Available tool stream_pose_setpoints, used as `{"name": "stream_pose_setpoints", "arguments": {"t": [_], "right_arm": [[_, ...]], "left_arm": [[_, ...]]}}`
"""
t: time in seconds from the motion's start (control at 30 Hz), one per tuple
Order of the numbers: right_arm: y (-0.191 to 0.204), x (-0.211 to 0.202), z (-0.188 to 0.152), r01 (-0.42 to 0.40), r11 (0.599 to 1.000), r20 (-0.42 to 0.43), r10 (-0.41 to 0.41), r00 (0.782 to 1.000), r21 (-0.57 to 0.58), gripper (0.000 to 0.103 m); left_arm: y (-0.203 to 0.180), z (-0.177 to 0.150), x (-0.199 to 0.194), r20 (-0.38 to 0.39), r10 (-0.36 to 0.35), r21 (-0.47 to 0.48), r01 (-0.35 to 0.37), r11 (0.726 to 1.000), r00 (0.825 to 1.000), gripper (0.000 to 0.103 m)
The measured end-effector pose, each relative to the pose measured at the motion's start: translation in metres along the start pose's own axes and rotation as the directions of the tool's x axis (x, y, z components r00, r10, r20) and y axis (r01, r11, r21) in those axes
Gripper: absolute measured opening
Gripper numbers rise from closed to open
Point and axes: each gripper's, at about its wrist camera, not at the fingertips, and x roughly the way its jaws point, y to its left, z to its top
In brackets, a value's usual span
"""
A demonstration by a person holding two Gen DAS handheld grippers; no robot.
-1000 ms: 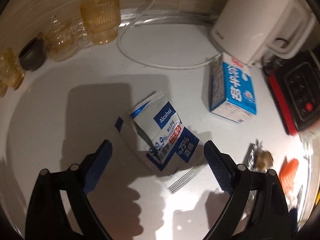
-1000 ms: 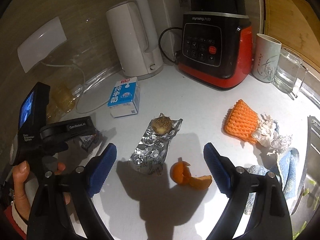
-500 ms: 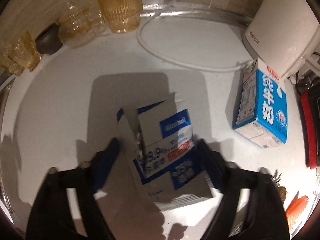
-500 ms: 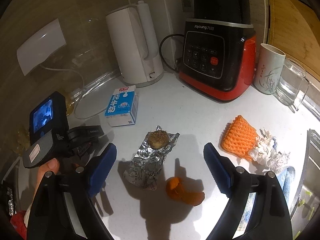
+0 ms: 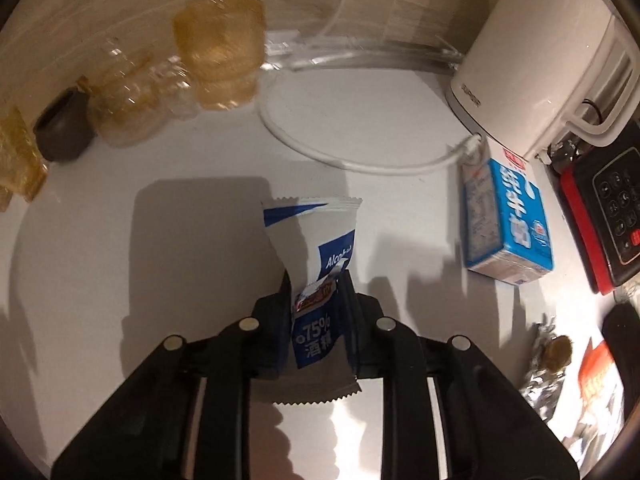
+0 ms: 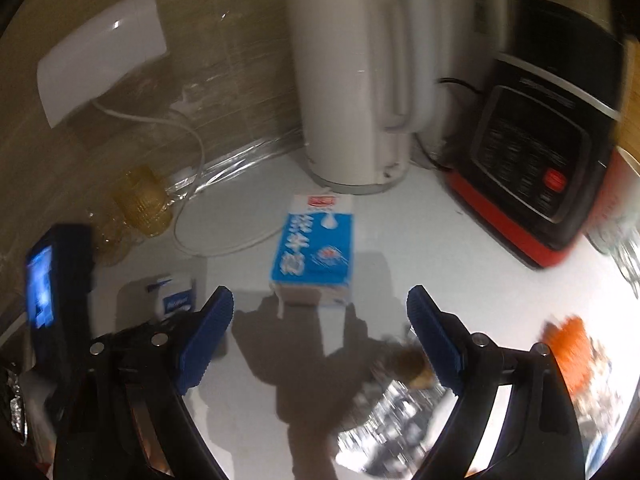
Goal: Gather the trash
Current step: 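Grasp the alcohol wipe packet with the left tool while the right tool grasps the milk carton, then drop the wipe packet and milk carton into the green basket with both tools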
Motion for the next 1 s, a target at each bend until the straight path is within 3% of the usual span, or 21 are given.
{"name": "stream_pose_setpoints", "arguments": {"t": [0.13,0.33,0.43,0.53,0.67,0.8,1.0], "right_arm": [[0.021,0.051,0.019,0.047,0.999,-0.060,-0.049,0.997,-0.023,0.088],[0.018,0.102,0.027,0.139,0.989,-0.158,-0.131,0.979,0.043,0.088],[0.017,0.108,0.028,0.144,0.988,-0.180,-0.132,0.975,0.055,0.065],[0.016,0.103,0.028,0.135,0.990,-0.174,-0.124,0.977,0.052,0.064],[0.016,0.061,0.019,0.104,0.992,-0.131,-0.093,0.987,0.075,0.064],[0.014,-0.010,-0.003,0.072,0.991,-0.074,-0.065,0.995,0.108,0.065],[0.000,-0.122,-0.071,0.101,0.985,-0.021,-0.100,0.995,0.143,0.065]], "left_arm": [[0.019,0.007,-0.008,0.047,-0.005,0.047,0.003,0.999,0.999,0.021],[0.037,0.017,-0.009,0.090,-0.026,0.118,0.015,0.993,0.996,0.021],[0.040,0.015,-0.011,0.091,-0.034,0.127,0.023,0.992,0.995,0.021],[0.041,0.013,-0.014,0.080,-0.044,0.124,0.034,0.992,0.996,0.021],[0.037,0.005,-0.029,0.083,-0.061,0.142,0.049,0.989,0.995,0.021],[0.027,-0.014,-0.061,0.096,-0.094,0.198,0.073,0.977,0.991,0.021],[0.008,-0.068,-0.116,0.100,-0.158,0.325,0.117,0.938,0.982,0.021]]}}
